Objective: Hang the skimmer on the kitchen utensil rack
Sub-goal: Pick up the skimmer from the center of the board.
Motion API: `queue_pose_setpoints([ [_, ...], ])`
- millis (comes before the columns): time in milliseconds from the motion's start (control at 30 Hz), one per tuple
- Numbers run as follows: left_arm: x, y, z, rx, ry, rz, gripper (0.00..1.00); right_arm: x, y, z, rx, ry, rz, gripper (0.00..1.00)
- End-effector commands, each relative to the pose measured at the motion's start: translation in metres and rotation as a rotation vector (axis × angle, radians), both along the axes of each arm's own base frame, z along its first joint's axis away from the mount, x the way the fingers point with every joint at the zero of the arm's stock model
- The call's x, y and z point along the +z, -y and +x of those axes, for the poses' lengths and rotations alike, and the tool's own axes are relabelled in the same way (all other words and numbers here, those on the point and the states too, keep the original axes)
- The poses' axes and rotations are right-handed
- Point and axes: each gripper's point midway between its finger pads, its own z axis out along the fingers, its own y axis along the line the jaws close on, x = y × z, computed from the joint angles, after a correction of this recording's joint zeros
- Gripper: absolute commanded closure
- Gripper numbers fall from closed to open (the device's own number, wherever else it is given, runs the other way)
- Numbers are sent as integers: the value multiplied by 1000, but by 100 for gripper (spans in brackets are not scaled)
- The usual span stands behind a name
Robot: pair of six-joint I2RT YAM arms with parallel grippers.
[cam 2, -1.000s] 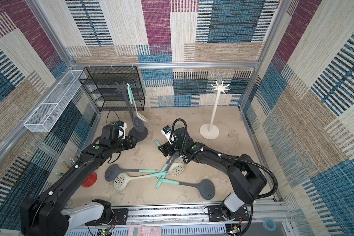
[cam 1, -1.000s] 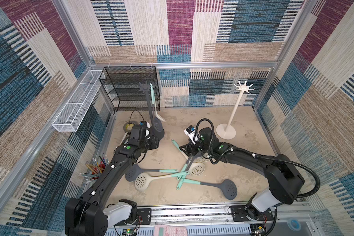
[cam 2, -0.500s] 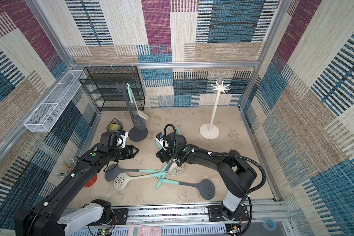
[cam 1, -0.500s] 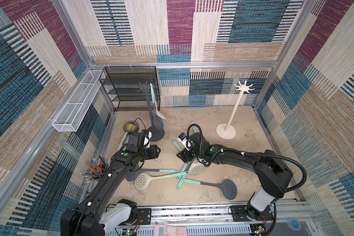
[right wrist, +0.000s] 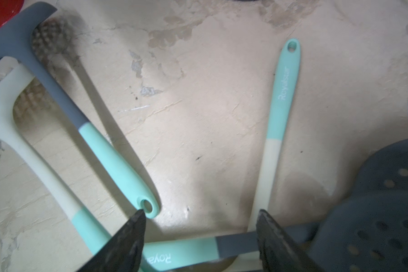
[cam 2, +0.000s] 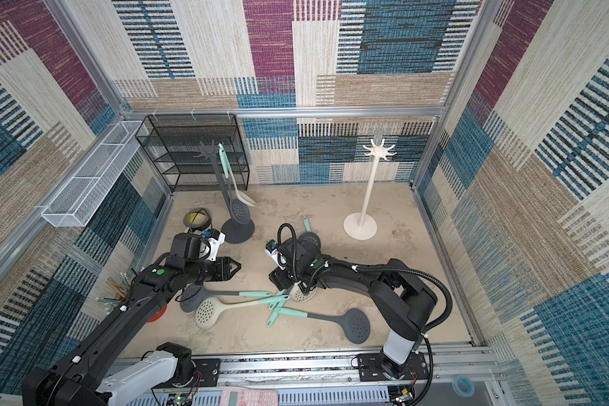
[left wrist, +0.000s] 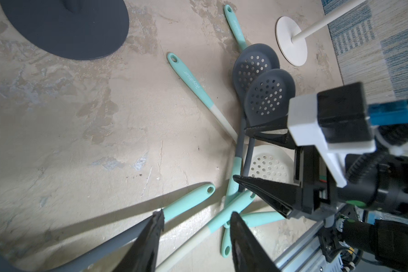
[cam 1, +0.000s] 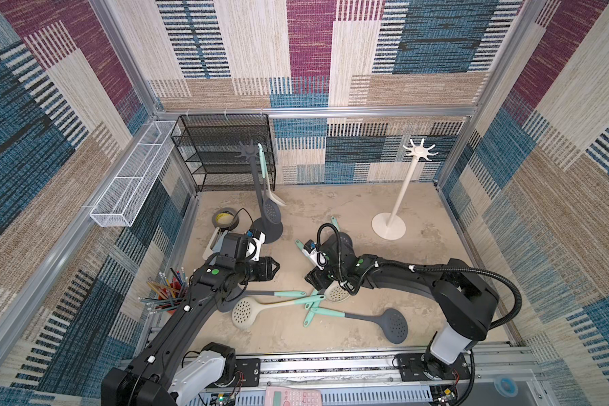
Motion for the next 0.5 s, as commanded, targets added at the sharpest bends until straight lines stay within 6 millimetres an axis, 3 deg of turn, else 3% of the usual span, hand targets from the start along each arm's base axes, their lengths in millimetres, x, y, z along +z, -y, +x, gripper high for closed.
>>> queue_pose_setpoints([
  [0,1,5,-7,-41,-5,-20,49,0,0,-17,72,7,-22,27],
  [233,5,5,-9,-42,13,-28,48,0,-4,-56,248,28,-30,35],
  [467,7,4,-10,-40,25,-28,48,-5,-13,-68,339,47,-54,39],
])
